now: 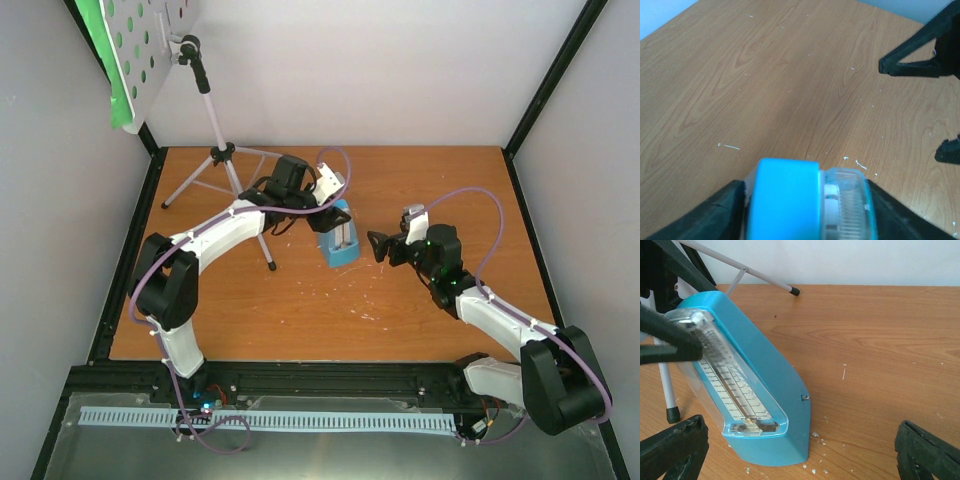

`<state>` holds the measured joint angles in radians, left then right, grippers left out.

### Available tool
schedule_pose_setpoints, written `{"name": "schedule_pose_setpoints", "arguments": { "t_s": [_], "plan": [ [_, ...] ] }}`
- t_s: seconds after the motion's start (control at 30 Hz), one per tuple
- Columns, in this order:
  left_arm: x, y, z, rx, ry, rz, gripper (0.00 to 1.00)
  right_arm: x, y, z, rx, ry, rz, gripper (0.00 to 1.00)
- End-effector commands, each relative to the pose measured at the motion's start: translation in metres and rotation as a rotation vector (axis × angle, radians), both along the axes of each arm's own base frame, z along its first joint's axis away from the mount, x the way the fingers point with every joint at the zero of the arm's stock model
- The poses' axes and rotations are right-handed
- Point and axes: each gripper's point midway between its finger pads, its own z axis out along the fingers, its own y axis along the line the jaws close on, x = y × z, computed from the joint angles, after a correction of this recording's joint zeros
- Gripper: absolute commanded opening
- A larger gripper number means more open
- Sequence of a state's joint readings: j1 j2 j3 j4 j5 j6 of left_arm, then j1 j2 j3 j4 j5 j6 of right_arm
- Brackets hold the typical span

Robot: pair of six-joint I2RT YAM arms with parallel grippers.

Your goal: Pack up the instrument practice props

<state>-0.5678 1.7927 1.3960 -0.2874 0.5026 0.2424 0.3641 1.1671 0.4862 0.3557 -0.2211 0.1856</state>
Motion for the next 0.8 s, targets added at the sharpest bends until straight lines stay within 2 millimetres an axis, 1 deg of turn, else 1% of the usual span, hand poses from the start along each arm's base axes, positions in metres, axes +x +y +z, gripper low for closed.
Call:
{"name": "schedule_pose_setpoints", "arguments": {
  "t_s": [0.0, 0.03, 0.1, 0.2, 0.27, 0.4, 0.53, 0.6, 0.67, 0.7, 0.77],
  "plan": [
    [-0.016, -0.002, -0.009, -0.018, 0.075, -0.027, 0.74, 0.002, -0.003, 0.015, 0.015, -0.027, -0.012, 1.00],
    [-0.018, -0.002, -0.008, -0.024, 0.078, -0.031, 0.80, 0.001, -0.003, 0.014, 0.014, -0.025, -0.007, 1.00],
    [-0.020, -0.003, -0.007, -0.031, 0.086, -0.039, 0.86, -0.002, -0.003, 0.013, 0.014, -0.023, -0.001, 1.00],
    [-0.021, -0.003, -0.006, -0.034, 0.090, -0.043, 0.86, -0.004, -0.003, 0.010, 0.014, -0.016, 0.003, 1.00],
    [-0.020, -0.003, -0.005, -0.035, 0.086, -0.040, 0.80, -0.005, -0.003, 0.008, 0.014, -0.012, 0.004, 1.00],
    [-0.019, -0.003, -0.004, -0.043, 0.086, -0.034, 0.61, -0.008, -0.004, 0.010, 0.015, -0.019, 0.004, 1.00],
    [-0.016, 0.000, -0.006, -0.034, 0.092, 0.001, 0.48, -0.009, -0.006, 0.010, 0.011, -0.022, -0.002, 1.00],
    [-0.014, 0.002, -0.006, -0.030, 0.096, 0.024, 0.44, -0.009, -0.006, 0.011, 0.009, -0.020, -0.002, 1.00],
    [-0.016, 0.003, -0.004, -0.037, 0.108, 0.044, 0.42, -0.008, -0.004, 0.011, 0.010, -0.017, 0.005, 1.00],
    [-0.018, 0.005, -0.005, -0.043, 0.119, 0.053, 0.43, -0.008, -0.003, 0.012, 0.013, -0.017, 0.012, 1.00],
    [-0.023, 0.007, -0.007, -0.051, 0.132, 0.067, 0.48, -0.009, 0.000, 0.012, 0.023, -0.013, 0.027, 1.00]
  ]
}}
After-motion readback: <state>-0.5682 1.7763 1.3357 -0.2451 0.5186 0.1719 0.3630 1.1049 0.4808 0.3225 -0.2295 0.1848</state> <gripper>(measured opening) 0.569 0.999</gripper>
